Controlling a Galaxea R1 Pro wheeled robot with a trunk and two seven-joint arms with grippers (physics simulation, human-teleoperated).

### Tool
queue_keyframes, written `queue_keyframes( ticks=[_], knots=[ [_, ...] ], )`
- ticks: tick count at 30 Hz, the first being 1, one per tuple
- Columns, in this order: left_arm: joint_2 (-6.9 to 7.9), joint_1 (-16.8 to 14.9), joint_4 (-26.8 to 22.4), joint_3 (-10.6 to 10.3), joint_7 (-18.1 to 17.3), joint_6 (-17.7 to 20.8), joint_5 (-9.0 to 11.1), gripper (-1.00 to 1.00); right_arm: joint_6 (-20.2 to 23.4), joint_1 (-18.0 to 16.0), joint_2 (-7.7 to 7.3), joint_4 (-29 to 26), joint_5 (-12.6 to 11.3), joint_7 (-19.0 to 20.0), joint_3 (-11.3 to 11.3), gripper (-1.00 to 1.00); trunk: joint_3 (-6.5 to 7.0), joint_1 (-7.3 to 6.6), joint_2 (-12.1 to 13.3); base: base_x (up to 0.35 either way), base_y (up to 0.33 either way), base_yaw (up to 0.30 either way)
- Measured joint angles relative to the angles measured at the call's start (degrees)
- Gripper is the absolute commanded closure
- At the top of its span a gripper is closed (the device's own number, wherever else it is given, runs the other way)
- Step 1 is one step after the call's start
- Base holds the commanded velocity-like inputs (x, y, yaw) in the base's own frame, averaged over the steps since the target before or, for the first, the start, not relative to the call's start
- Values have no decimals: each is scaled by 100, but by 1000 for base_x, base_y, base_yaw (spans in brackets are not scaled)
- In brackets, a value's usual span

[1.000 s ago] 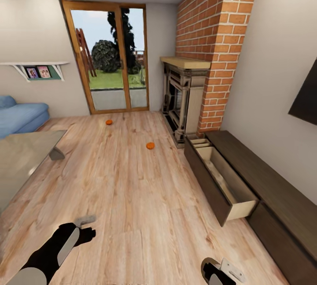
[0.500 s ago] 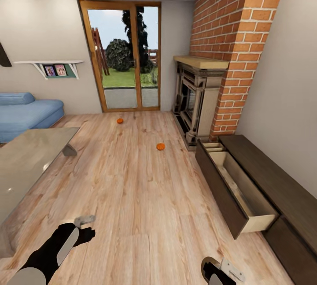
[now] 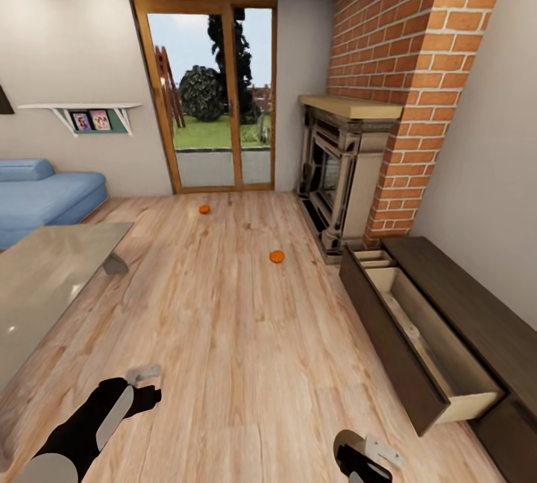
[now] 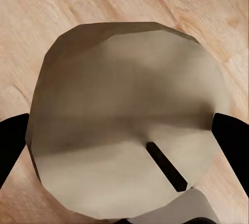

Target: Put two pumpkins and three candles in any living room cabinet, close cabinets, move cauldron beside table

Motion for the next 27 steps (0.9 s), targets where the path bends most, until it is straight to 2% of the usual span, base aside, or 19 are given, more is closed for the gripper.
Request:
queue_keyframes(
  ticks=[17,27],
  knots=[
    [0,0,0,1,8,-5,-9,-100,-13,-2,9,0,-39,-5,-58,100,0,0,0,331,144,0],
    [0,0,0,-4,8,-9,-9,-100,-20,-1,18,0,-29,-9,-54,100,0,0,0,331,44,0]
  ],
)
